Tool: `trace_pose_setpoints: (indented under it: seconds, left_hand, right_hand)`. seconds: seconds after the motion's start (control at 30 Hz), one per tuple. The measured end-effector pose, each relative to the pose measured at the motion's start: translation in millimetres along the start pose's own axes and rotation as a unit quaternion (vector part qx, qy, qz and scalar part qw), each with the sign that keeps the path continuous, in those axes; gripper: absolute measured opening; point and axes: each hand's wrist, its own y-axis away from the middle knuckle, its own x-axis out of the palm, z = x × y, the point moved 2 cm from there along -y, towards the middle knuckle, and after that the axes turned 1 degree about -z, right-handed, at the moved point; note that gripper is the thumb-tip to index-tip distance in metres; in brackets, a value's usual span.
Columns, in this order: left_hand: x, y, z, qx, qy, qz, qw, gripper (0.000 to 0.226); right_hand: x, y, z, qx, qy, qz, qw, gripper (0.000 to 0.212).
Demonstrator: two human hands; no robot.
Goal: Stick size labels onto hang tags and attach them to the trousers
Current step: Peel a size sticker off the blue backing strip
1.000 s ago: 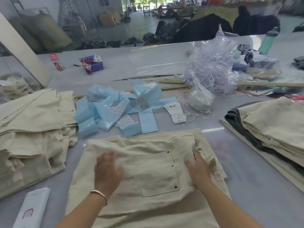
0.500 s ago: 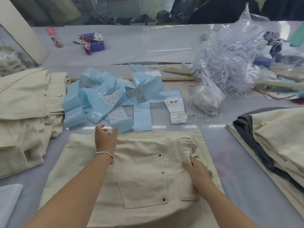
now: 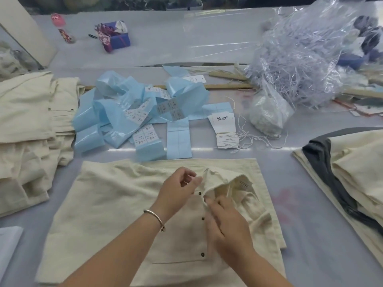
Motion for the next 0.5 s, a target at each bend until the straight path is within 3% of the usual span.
trace_pose_setpoints:
  seconds: [0.07, 0.13, 0.23, 0.3, 0.37, 0.43, 0.5]
  left_hand:
    - [22.7, 6.1, -5.1, -0.006, 0.017, 0.058, 0.998, 0.043]
    - [38.6, 3.8, -9.2, -0.009, -0.004, 0.064, 0.998, 0.06]
    - [53.1, -8.7, -9.6, -0.003, -0.073, 0.049, 0.996, 0.04]
    - [56.9, -17.3, -7.9, -0.006, -0.091, 0.034, 0.995, 0.024]
    - [59.6, -23.3, -5.6, -0.012, -0.081, 0.019, 0.996, 0.016]
    - [62.0, -25.8, -3.1, -0.012, -0.089, 0.009, 0.996, 0.014]
    - [63.7, -26.4, -0.1, -0.008, -0.095, 0.005, 0.995, 0.014]
  right_hand:
    - [1.3, -7.6, -5.5, 0.014, -0.063, 0.044, 0.997, 0.042]
    - [-4.4, -15.3, -11.3, 0.027, -0.119, 0.004, 0.993, 0.039]
    - [-22.7, -21.2, -35.9, 0.06, -0.121, -0.181, 0.974, 0.024]
    - [-35.8, -25.2, -63.6, 0.139, -0.058, -0.247, 0.957, 0.03]
    - [-44.1, -34.4, -90.7, 0.226, -0.045, -0.191, 0.954, 0.038]
    - [-46.2, -45.1, -104.8, 0.272, -0.099, -0.122, 0.95, 0.025]
    - [-47.4, -51.9, -109.5, 0.273, -0.097, -0.11, 0.951, 0.018]
